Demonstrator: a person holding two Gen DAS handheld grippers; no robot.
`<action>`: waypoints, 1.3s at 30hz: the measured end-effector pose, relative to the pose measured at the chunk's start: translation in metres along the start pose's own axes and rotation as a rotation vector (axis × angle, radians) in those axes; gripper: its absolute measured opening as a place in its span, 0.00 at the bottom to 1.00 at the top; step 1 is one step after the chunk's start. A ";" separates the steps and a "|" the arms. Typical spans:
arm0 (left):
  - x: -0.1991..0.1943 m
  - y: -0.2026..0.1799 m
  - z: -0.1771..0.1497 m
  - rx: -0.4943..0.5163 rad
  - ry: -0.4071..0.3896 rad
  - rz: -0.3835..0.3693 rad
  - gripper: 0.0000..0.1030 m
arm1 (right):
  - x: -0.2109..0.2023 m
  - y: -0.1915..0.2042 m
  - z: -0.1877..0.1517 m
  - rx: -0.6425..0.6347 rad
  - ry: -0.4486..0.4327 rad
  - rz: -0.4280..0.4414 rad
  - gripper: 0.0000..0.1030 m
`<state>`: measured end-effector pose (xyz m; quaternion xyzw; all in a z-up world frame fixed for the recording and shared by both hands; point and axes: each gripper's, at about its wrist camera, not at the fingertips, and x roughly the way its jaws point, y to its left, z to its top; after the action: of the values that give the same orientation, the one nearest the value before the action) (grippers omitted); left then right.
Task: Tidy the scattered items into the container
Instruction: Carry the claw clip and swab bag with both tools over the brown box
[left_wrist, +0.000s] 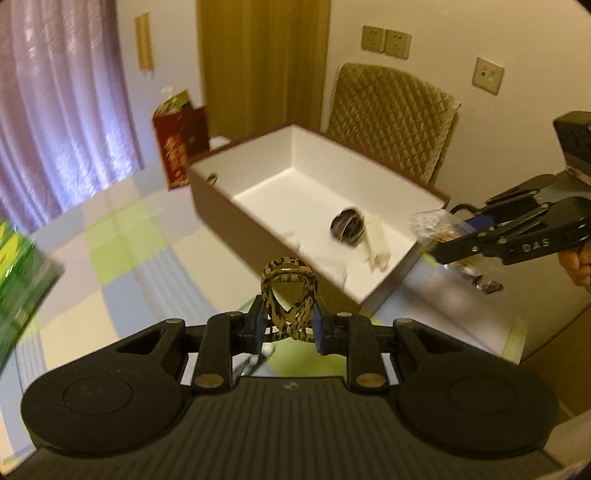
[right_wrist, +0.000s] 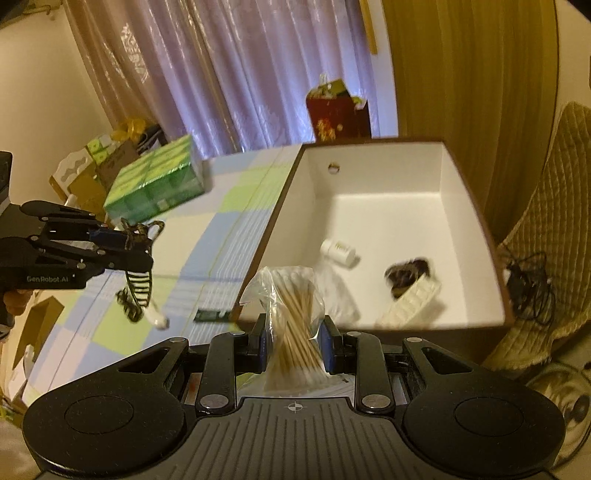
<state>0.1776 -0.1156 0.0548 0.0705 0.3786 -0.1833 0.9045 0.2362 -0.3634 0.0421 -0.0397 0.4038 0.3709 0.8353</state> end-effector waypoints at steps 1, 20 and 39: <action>0.004 -0.003 0.007 0.012 -0.005 -0.003 0.20 | 0.001 -0.003 0.005 -0.002 -0.005 -0.004 0.29; 0.113 -0.008 0.107 0.050 -0.012 -0.068 0.20 | 0.060 -0.071 0.067 0.050 -0.005 -0.048 0.29; 0.243 0.027 0.136 0.040 0.179 0.004 0.20 | 0.160 -0.110 0.096 -0.043 0.162 -0.118 0.29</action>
<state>0.4348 -0.1950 -0.0222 0.1056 0.4540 -0.1820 0.8658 0.4338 -0.3130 -0.0316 -0.1113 0.4589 0.3255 0.8192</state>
